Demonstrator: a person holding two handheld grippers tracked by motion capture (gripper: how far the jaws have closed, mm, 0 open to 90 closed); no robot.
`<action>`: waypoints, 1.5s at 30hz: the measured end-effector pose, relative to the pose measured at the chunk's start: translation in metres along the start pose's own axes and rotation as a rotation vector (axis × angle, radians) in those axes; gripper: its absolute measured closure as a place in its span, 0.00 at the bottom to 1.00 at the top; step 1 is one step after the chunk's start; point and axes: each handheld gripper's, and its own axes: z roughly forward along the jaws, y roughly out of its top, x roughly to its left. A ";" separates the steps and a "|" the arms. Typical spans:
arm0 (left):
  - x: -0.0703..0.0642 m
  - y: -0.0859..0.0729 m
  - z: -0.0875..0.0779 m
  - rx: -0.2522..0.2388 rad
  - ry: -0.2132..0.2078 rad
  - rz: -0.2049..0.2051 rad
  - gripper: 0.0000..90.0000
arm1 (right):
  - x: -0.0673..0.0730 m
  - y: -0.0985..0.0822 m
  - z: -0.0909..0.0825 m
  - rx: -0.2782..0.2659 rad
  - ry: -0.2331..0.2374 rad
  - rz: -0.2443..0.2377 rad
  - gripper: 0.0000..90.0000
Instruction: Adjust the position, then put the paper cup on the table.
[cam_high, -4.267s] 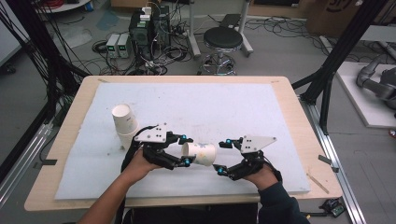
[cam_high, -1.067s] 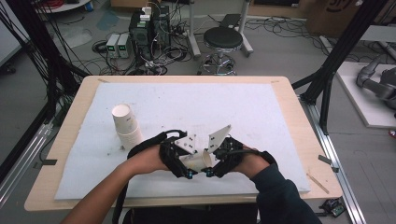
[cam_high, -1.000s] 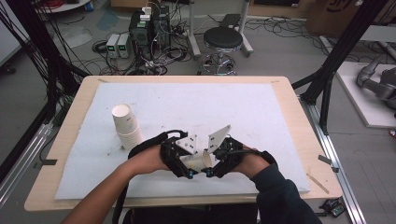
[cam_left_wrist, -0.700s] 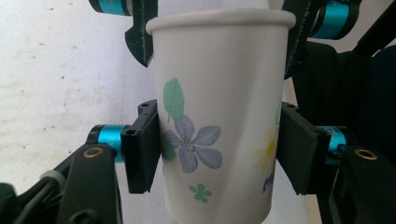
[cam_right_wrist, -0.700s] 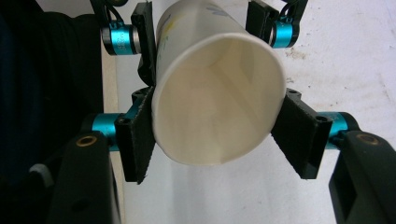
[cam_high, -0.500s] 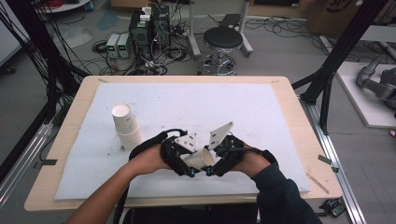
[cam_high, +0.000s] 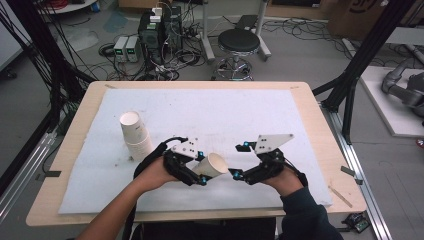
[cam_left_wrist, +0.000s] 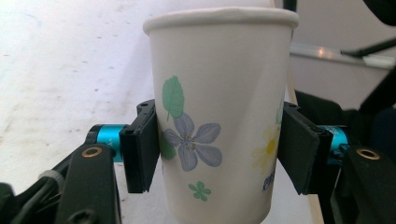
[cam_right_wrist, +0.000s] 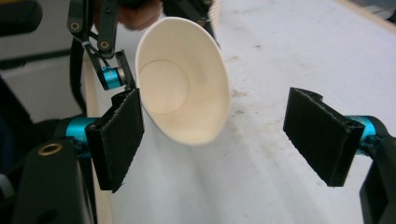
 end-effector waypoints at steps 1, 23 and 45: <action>0.000 -0.002 -0.001 -0.022 0.007 -0.010 0.40 | -0.002 -0.005 -0.004 -0.023 -0.026 0.015 0.23; 0.006 -0.040 -0.031 -0.442 0.282 -0.088 0.36 | -0.011 -0.050 -0.031 -0.097 -0.249 0.103 0.23; 0.022 -0.040 -0.035 -0.544 0.444 -0.128 0.34 | -0.012 -0.054 -0.039 -0.121 -0.285 0.112 0.23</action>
